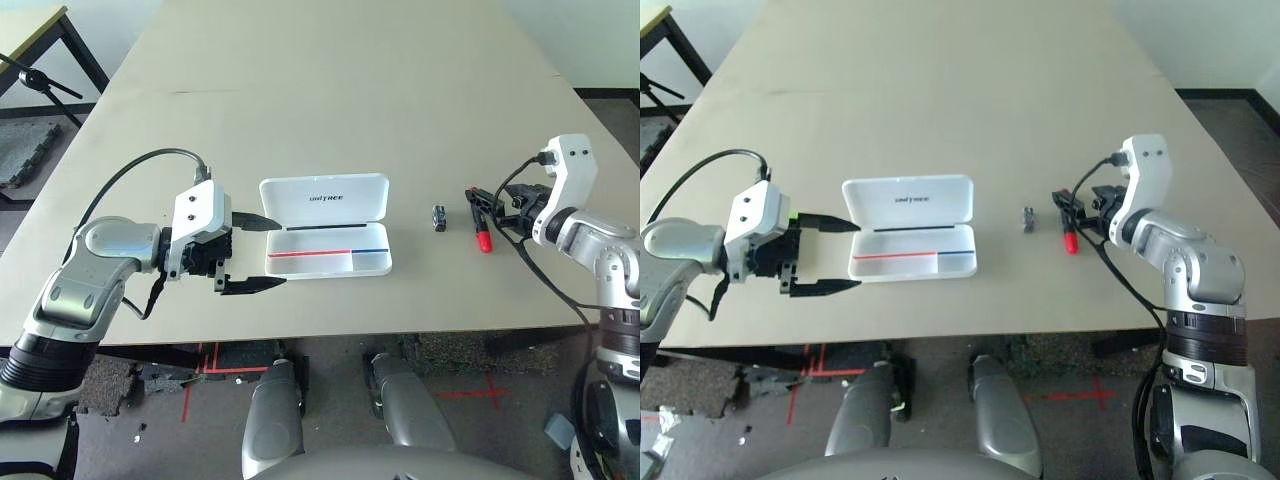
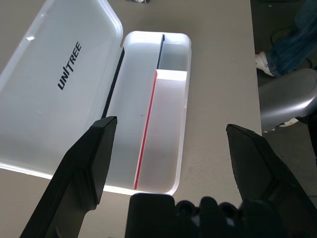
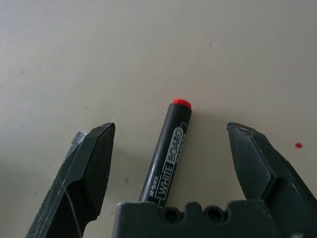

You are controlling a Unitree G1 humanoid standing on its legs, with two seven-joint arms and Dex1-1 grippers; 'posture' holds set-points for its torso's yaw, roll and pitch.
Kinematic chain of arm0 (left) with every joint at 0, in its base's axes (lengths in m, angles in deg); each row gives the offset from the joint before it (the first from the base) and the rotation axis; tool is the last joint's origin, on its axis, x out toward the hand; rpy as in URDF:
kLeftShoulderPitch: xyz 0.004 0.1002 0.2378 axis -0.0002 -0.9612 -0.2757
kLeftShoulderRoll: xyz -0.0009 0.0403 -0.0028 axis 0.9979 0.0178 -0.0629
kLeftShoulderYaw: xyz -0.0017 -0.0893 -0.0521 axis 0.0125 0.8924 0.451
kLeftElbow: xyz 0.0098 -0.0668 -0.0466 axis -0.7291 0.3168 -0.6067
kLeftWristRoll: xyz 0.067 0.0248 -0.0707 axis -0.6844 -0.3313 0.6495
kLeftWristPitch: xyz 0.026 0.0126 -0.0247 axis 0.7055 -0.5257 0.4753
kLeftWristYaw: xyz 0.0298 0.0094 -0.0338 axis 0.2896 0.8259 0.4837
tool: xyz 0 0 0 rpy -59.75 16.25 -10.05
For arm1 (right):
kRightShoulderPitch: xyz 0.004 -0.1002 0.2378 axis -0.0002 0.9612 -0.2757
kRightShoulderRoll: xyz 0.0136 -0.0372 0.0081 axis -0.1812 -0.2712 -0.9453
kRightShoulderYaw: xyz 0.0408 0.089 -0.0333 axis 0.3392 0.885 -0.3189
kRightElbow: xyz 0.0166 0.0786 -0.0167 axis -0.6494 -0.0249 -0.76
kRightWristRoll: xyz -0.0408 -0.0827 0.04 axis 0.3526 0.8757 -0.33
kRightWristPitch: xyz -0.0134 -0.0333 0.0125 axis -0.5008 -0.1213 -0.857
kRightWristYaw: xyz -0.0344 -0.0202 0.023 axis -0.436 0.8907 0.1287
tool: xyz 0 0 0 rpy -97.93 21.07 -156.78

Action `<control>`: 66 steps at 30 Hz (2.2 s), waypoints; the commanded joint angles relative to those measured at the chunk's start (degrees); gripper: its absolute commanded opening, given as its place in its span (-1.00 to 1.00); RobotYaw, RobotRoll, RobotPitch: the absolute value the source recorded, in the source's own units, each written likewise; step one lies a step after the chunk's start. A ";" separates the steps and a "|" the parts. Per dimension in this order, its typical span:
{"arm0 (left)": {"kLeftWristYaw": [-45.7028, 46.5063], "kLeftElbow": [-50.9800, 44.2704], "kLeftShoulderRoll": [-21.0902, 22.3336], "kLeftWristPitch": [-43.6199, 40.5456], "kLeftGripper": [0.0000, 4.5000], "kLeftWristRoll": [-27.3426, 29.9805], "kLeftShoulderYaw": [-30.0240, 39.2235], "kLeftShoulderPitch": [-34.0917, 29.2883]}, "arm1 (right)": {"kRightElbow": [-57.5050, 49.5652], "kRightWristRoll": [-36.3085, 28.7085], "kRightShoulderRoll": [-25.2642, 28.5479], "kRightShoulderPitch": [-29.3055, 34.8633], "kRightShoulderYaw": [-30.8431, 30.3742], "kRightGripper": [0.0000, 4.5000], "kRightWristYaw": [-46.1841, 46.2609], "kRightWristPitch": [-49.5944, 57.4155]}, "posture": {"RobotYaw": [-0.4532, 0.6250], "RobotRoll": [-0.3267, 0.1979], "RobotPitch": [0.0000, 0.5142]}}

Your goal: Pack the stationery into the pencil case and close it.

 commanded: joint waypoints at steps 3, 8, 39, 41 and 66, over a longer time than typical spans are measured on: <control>0.29 0.47 -0.08 0.68 0.98 -0.94 -0.46 -0.25 | 2.65 0.77 -0.27 0.64 -2.60 1.00 -0.08 1.43 | -0.32 0.25 -0.35; 0.41 0.22 0.40 0.72 0.98 -1.03 0.05 -0.59 | 4.74 1.20 -0.47 0.12 -3.84 1.00 0.70 3.48 | -0.30 0.25 -0.34; 0.45 0.71 2.87 1.58 1.00 -1.28 1.77 -2.34 | 1.39 0.70 16.78 -3.69 -12.69 -0.77 -26.49 -6.25 | -0.27 0.25 -0.32; 0.54 0.65 2.88 1.57 1.00 -1.28 1.78 -2.37 | -0.27 0.67 18.17 -4.41 -14.29 -0.77 -30.87 -9.06 | -0.27 0.25 -0.32; 2.05 0.29 2.38 2.04 1.00 -2.71 1.27 -3.25 | -9.67 7.41 6.06 -18.63 -34.41 -0.77 -42.38 -20.41 | -0.20 0.25 -0.34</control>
